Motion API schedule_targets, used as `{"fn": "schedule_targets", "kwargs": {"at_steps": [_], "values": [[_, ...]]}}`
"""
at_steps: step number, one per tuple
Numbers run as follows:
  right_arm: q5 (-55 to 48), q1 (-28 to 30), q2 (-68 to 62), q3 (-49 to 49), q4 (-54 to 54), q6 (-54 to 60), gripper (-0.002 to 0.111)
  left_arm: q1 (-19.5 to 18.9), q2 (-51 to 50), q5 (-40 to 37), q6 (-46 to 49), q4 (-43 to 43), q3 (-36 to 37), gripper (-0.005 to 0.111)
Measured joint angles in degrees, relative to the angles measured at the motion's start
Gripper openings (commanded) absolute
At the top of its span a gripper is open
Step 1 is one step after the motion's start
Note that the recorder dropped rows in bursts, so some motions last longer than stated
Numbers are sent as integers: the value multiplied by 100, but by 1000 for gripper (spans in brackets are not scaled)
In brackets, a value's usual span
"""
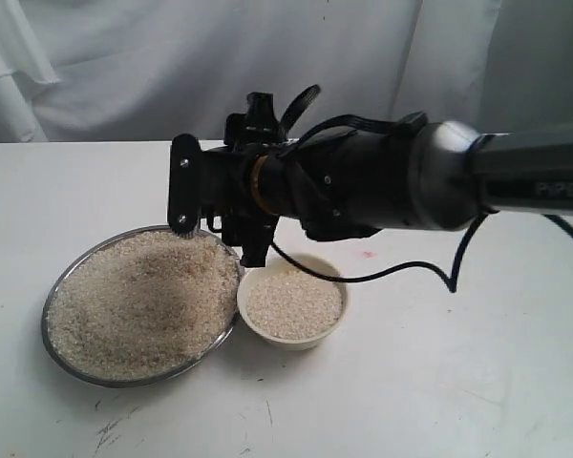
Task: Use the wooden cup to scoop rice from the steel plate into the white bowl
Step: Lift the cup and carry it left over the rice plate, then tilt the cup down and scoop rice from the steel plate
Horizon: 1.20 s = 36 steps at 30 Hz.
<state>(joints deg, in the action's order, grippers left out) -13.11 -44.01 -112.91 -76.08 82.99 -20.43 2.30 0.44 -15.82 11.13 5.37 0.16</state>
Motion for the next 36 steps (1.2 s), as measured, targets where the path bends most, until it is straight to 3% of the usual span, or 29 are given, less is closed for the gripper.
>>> {"fn": "schedule_targets", "kwargs": {"at_steps": [11,27,36], "values": [[-769,-529,-792,-789,11,1447,0,0,0,0,0,0,0,0],[-1298,-1027,-1875,-1402,419,2494,0,0,0,0,0,0,0,0],[-1363,-1176,-1886,-1429,-327,3484,0,0,0,0,0,0,0,0]]}}
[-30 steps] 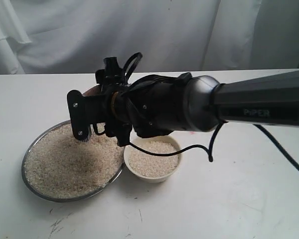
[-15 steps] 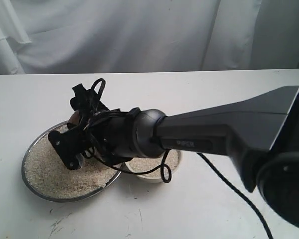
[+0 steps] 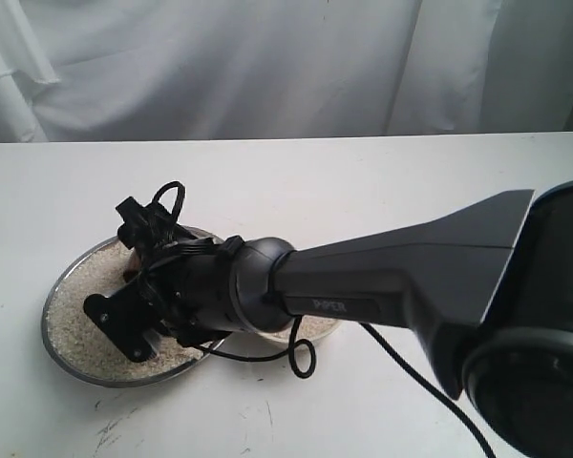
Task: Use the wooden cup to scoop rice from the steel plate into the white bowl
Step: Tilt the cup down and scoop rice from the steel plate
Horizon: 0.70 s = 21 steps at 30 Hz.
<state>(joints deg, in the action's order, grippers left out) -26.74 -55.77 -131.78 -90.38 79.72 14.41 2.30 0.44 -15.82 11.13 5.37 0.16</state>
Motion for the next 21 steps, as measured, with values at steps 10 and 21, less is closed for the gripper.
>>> {"fn": "schedule_targets", "kwargs": {"at_steps": [10,21], "values": [[0,-14,32,-47,-936,972,0,0,0,0,0,0,0,0],[281,37,115,-72,-2466,1676,0,0,0,0,0,0,0,0]]}}
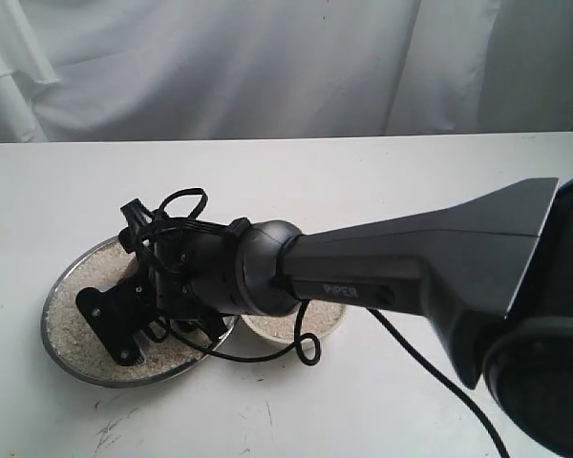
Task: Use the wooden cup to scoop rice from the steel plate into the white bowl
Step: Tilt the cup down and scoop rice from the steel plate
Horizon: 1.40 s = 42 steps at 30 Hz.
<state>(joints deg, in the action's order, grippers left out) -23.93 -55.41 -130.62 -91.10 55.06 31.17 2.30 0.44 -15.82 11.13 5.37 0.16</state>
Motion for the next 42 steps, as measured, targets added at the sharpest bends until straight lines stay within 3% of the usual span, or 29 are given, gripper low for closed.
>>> {"fn": "schedule_targets", "kwargs": {"at_steps": [28,36,42], "values": [[498,510,62,-34,-3641,1378,0,0,0,0,0,0,0,0],[551,776,62,-34,-5899,2790,0,0,0,0,0,0,0,0],[551,860,51,-34,-6752,3184,0,0,0,0,0,0,0,0]]}}
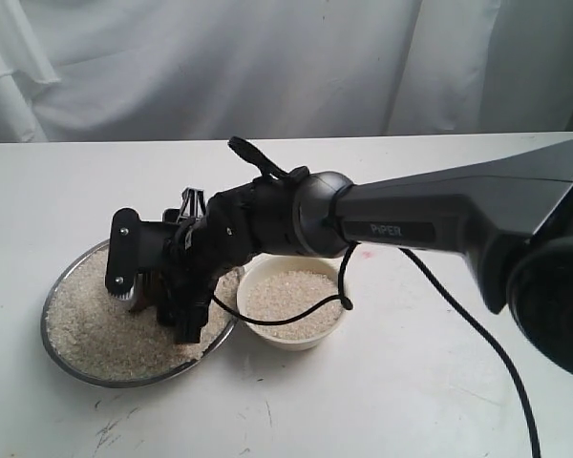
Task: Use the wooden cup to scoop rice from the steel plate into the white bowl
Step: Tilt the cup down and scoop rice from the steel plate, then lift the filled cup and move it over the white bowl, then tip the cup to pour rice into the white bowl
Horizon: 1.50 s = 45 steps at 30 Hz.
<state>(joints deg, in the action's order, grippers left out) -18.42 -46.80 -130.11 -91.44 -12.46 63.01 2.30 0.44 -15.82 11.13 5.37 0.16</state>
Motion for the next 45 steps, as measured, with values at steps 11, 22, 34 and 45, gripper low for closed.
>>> {"fn": "schedule_targets", "kwargs": {"at_steps": [11,22,34,45], "values": [[11,184,233,61,-1134,134,0,0,0,0,0,0,0,0],[62,356,811,249,-1490,112,0,0,0,0,0,0,0,0],[1136,1048,2908,2712,-1343,133,0,0,0,0,0,0,0,0],[1614,1524,3125,3674,-234,149,0,0,0,0,0,0,0,0]]}}
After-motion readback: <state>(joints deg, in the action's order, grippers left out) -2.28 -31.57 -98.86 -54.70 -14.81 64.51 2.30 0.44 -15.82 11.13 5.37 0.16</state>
